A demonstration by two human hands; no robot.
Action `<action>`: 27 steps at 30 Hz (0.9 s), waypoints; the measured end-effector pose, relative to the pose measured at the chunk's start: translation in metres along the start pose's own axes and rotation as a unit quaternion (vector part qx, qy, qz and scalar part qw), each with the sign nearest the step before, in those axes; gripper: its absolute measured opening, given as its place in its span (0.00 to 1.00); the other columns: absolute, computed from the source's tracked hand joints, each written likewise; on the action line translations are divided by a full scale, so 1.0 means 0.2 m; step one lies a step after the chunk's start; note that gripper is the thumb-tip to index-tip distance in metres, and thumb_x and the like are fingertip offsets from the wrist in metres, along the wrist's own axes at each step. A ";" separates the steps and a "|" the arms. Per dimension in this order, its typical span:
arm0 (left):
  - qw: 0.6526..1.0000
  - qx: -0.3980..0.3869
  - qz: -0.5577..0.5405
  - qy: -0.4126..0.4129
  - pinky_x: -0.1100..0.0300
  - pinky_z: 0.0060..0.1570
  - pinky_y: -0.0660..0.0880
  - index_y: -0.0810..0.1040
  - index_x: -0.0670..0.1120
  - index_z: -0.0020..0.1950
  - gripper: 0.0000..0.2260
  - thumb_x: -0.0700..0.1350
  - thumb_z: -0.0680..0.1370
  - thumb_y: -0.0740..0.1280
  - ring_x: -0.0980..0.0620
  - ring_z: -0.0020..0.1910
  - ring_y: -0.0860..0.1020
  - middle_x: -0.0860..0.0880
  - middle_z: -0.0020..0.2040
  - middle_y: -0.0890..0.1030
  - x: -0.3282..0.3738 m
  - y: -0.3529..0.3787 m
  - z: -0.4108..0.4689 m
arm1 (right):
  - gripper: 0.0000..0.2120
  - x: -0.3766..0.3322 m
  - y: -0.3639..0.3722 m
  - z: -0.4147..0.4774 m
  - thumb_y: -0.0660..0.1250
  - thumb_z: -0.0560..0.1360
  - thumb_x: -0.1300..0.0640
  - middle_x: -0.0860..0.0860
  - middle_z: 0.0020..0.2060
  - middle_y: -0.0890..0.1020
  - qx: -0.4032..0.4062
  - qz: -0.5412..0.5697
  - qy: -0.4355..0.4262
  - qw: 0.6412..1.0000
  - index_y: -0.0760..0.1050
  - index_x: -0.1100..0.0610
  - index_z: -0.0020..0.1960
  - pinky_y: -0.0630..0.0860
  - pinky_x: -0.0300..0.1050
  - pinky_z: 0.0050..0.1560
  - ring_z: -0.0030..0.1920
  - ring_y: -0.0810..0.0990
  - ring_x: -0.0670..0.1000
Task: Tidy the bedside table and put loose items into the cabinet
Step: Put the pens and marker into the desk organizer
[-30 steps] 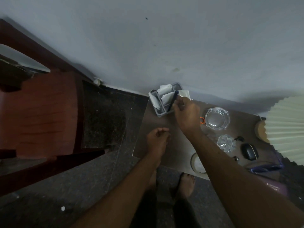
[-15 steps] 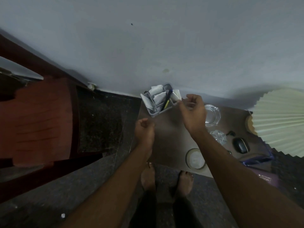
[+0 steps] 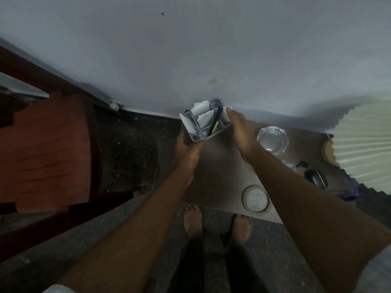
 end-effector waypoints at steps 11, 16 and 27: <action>0.999 0.011 0.038 -0.020 0.64 0.45 0.80 0.77 0.50 0.68 0.26 0.36 0.72 0.72 0.53 0.53 0.84 0.52 0.56 0.85 0.01 -0.01 -0.01 | 0.12 0.00 0.03 -0.05 0.61 0.83 0.46 0.41 0.48 0.83 -0.002 0.004 -0.019 1.000 0.81 0.49 0.52 0.71 0.23 0.44 0.45 0.79 0.28; 0.998 0.008 0.053 -0.023 0.58 0.54 0.81 0.76 0.46 0.69 0.24 0.33 0.73 0.71 0.49 0.56 0.83 0.46 0.59 0.84 0.04 -0.02 -0.02 | 0.15 0.07 0.03 -0.13 0.64 0.80 0.41 0.38 0.46 0.85 0.021 0.035 -0.002 0.999 0.82 0.50 0.53 0.72 0.25 0.43 0.46 0.79 0.29; 0.993 0.009 0.114 -0.036 0.43 0.60 0.78 0.76 0.42 0.67 0.22 0.33 0.73 0.71 0.42 0.57 0.82 0.42 0.58 0.83 0.08 -0.03 -0.01 | 0.15 0.13 0.07 -0.26 0.61 0.84 0.57 0.52 0.60 0.83 0.024 0.092 -0.068 0.993 0.77 0.61 0.67 0.72 0.27 0.55 0.56 0.80 0.36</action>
Point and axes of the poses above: each hand's wrist, its own z-axis towards the middle knuckle, its own y-axis out of the palm, x = y × z, the point moved 4 cm from there along z, towards the middle knuckle
